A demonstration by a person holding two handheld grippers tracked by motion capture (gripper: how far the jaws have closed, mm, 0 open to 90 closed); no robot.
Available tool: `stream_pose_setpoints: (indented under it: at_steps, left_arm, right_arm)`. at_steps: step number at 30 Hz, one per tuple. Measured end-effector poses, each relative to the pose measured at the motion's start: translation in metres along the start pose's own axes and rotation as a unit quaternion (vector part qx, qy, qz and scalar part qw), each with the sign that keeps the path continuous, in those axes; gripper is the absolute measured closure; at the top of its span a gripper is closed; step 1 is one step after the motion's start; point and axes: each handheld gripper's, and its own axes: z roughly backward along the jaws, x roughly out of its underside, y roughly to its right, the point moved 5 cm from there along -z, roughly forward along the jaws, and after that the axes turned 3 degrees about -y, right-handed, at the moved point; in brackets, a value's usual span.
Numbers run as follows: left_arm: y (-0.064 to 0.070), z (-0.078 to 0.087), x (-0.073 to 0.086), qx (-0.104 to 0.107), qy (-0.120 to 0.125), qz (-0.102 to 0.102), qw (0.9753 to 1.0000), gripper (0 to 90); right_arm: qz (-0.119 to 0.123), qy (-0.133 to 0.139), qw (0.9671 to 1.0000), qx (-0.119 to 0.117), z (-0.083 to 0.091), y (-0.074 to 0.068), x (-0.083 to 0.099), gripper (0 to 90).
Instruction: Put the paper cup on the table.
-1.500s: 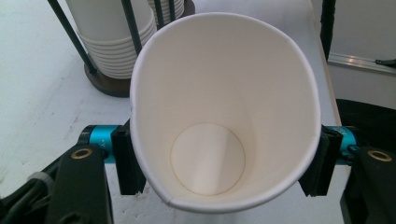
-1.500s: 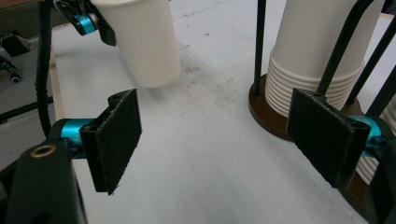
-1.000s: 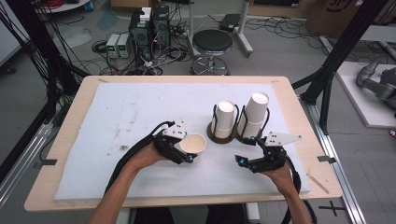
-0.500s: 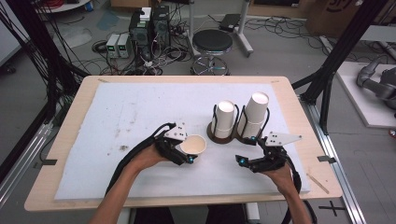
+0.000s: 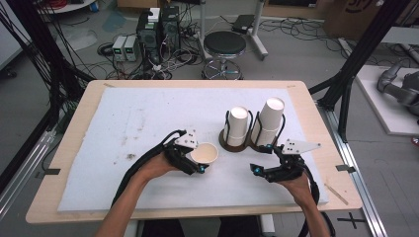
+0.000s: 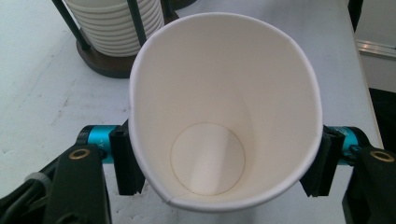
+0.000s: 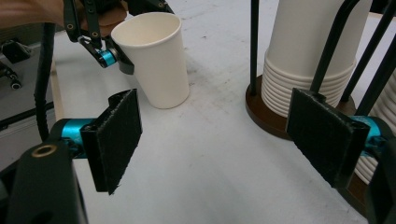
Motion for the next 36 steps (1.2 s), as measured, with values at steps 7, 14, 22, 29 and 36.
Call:
stream_pose_setpoints:
  at_steps: [7,14,22,29,36]
  left_arm:
    - [-0.0016,-0.0012,0.0011,0.006,-0.001,0.006,1.0000,29.5]
    - [-0.0025,-0.0025,0.0018,0.006,-0.002,0.011,0.9999,25.9]
    - [-0.0032,-0.0059,0.0031,0.008,-0.006,0.015,0.9998,9.3]
    - [-0.0030,-0.0026,0.0015,0.020,0.008,0.017,0.9996,1.7]
    - [-0.0039,0.0020,0.0003,0.016,0.016,0.021,0.9995,1.7]
  right_arm:
    - [-0.002,0.001,1.0000,0.000,0.0004,0.0004,0.0000,18.9]
    - [-0.002,0.002,1.0000,0.000,0.0005,0.0005,-0.0001,19.0]
    - [-0.004,0.001,1.0000,-0.001,-0.0001,0.0006,0.0002,21.3]
    - [-0.002,0.000,1.0000,-0.001,-0.0005,0.0012,0.0005,20.3]
    - [-0.002,0.001,1.0000,-0.002,-0.0008,0.0009,0.0003,20.1]
